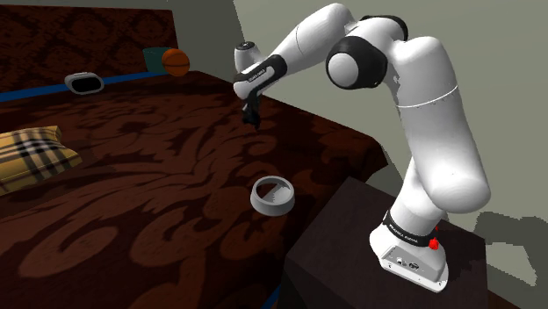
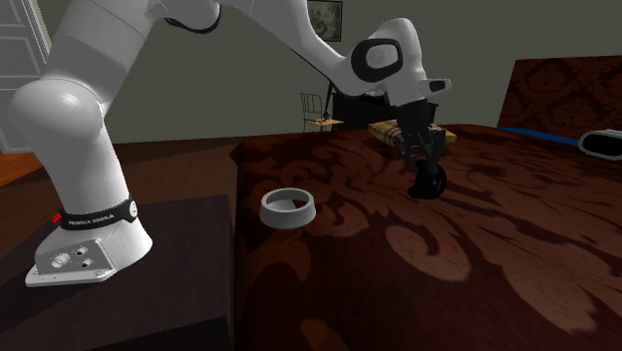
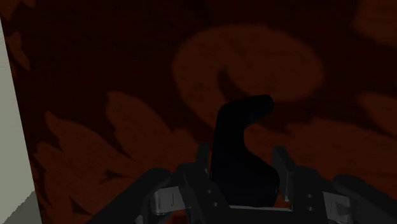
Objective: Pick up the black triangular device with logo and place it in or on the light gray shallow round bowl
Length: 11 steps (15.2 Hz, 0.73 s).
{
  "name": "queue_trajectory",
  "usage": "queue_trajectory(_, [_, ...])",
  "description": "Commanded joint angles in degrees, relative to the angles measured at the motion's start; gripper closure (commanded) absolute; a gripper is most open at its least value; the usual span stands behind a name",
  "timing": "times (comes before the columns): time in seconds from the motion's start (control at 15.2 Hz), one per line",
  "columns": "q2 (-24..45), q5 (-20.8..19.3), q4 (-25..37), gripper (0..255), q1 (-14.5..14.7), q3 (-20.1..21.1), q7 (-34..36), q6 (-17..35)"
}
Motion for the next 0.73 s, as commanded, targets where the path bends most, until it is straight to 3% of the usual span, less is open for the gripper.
queue_trajectory(0.0, [-3.63,-1.68,-5.61,255,2.69,-1.08,1.84,1.66])
queue_trajectory(0.66, [-22.98,-16.11,-30.04,255,18.08,-6.96,17.93,4.74])
